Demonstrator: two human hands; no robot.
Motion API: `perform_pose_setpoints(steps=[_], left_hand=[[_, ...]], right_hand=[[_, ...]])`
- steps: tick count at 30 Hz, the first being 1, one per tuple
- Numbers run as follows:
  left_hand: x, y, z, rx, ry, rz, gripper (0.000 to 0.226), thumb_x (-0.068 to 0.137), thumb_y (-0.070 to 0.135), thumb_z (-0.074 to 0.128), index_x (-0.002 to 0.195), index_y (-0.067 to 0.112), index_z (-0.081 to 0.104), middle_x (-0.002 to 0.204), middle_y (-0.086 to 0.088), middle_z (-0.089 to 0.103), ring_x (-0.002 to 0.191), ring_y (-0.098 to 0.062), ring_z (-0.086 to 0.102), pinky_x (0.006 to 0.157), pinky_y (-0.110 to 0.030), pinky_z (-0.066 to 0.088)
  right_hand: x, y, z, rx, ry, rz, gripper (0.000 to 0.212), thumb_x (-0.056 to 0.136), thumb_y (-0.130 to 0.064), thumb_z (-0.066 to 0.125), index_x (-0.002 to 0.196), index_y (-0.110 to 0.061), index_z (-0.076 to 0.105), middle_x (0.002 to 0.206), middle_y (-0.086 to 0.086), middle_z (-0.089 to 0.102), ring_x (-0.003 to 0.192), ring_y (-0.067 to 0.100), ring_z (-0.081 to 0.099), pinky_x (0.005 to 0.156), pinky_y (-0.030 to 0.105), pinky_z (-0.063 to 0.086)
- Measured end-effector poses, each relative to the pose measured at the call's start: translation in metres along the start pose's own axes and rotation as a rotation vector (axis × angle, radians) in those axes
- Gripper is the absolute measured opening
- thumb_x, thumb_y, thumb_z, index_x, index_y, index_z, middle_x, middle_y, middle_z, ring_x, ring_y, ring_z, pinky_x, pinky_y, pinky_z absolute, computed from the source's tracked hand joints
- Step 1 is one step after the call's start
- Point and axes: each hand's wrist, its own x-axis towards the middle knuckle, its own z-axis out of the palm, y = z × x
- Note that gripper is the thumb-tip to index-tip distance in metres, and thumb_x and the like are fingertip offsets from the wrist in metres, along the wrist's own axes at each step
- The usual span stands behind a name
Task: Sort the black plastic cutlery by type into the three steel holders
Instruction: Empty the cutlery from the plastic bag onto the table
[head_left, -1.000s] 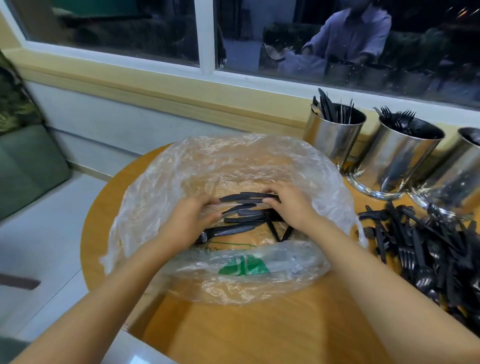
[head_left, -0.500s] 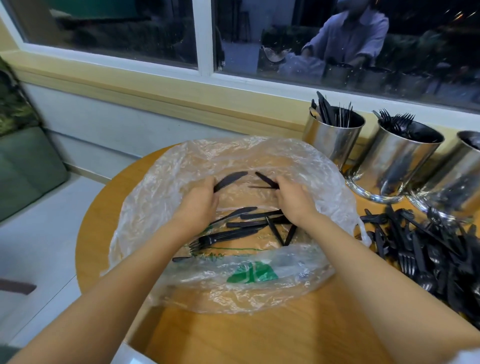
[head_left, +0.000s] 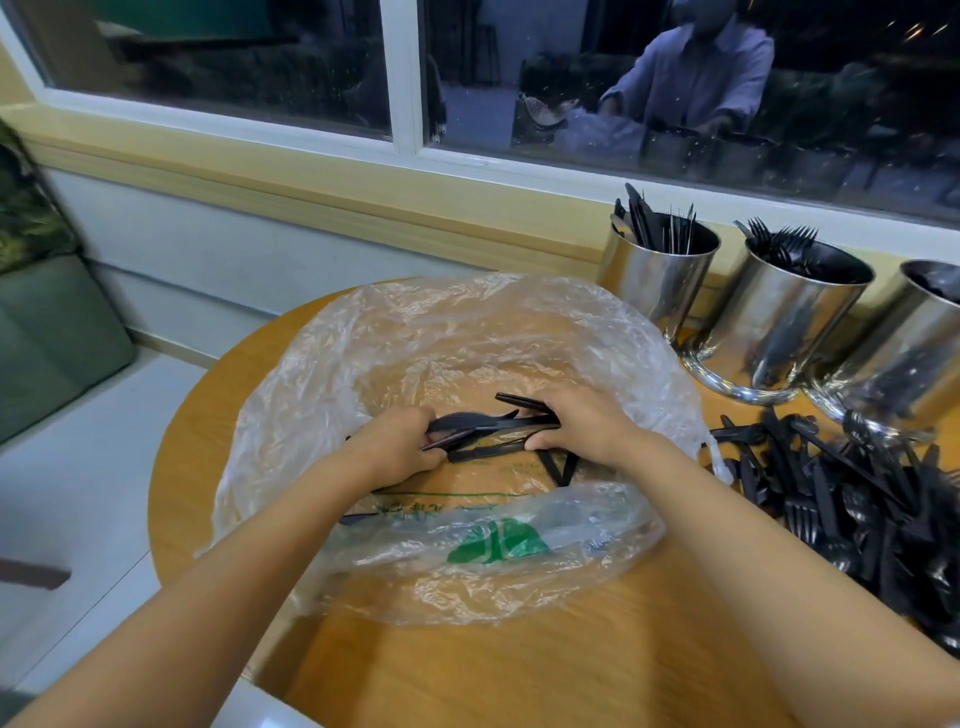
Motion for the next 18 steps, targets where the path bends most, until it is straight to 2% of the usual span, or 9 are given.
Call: perform_pose_setpoints(steps=[1,3,5,7,9,12,14,16,18], left_hand=[[0.000,0.000,0.000,0.010,-0.019,-0.001,0.026,0.095,0.028,0.061,0.077,0.021,0.044,0.073,0.002,0.050,0.074,-0.021,0.050,0.063,-0.032,0.036],[-0.002,0.001,-0.002,0.033,-0.029,0.009,0.017,0.097,0.030,0.059,0.097,0.014,0.056,0.088,-0.005,0.061,0.079,-0.021,0.054,0.065,-0.030,0.038],[-0.003,-0.001,-0.003,-0.001,-0.007,0.003,0.026,0.096,0.032,0.061,0.111,0.010,0.059,0.099,-0.008,0.065,0.083,-0.021,0.055,0.064,-0.027,0.037],[-0.004,-0.005,-0.004,-0.082,0.038,-0.009,0.025,0.095,0.028,0.063,0.108,0.008,0.057,0.092,-0.005,0.061,0.081,-0.020,0.053,0.058,-0.024,0.035],[-0.006,-0.008,-0.005,-0.154,0.102,-0.017,0.022,0.095,0.022,0.063,0.110,0.006,0.057,0.087,-0.004,0.060,0.080,-0.021,0.054,0.060,-0.024,0.037],[-0.009,-0.012,-0.004,-0.214,0.223,-0.006,0.009,0.096,0.012,0.060,0.100,0.008,0.052,0.086,-0.004,0.056,0.084,-0.027,0.054,0.064,-0.032,0.033],[-0.009,-0.014,-0.002,-0.220,0.292,-0.019,0.011,0.098,0.008,0.056,0.108,0.007,0.053,0.092,-0.003,0.054,0.085,-0.024,0.051,0.067,-0.031,0.031],[-0.009,-0.015,-0.001,-0.212,0.352,-0.044,0.017,0.099,0.006,0.052,0.115,0.005,0.055,0.094,-0.007,0.058,0.082,-0.024,0.052,0.065,-0.031,0.033],[-0.007,-0.013,-0.001,-0.236,0.406,-0.076,0.016,0.099,0.003,0.048,0.113,0.006,0.056,0.087,-0.009,0.060,0.073,-0.025,0.056,0.057,-0.031,0.035]], right_hand=[[0.000,0.001,0.000,-0.010,-0.008,-0.001,0.037,0.083,-0.039,0.073,0.108,-0.013,0.063,0.103,0.003,0.065,0.094,0.022,0.059,0.073,0.034,0.045],[0.001,0.001,-0.001,0.045,-0.019,0.004,0.029,0.085,-0.032,0.072,0.106,-0.013,0.064,0.104,-0.001,0.066,0.095,0.020,0.060,0.068,0.029,0.039],[0.001,0.001,-0.004,0.088,-0.042,0.018,0.021,0.087,-0.027,0.071,0.104,-0.015,0.064,0.099,-0.004,0.063,0.091,0.017,0.056,0.063,0.025,0.035],[0.003,0.001,-0.006,0.084,-0.054,0.018,0.017,0.089,-0.025,0.070,0.102,-0.015,0.063,0.096,-0.002,0.061,0.085,0.015,0.051,0.060,0.024,0.034],[0.005,0.003,-0.002,0.096,-0.016,0.029,0.018,0.090,-0.022,0.068,0.104,-0.012,0.064,0.101,0.005,0.065,0.087,0.019,0.054,0.065,0.028,0.037],[0.003,0.005,0.005,0.240,0.172,0.089,0.016,0.094,-0.018,0.061,0.106,-0.007,0.062,0.095,0.008,0.064,0.090,0.026,0.060,0.068,0.033,0.041],[0.001,0.003,0.004,0.351,0.319,0.141,0.015,0.099,-0.019,0.053,0.107,-0.008,0.060,0.091,0.008,0.065,0.085,0.026,0.061,0.071,0.038,0.048],[-0.001,-0.003,0.000,0.549,0.438,0.157,0.018,0.102,-0.018,0.044,0.103,-0.009,0.059,0.090,0.006,0.067,0.086,0.020,0.062,0.078,0.032,0.048],[-0.005,-0.010,-0.008,0.705,0.535,0.140,0.023,0.104,-0.015,0.038,0.094,-0.009,0.057,0.086,0.006,0.065,0.083,0.016,0.061,0.078,0.021,0.046]])
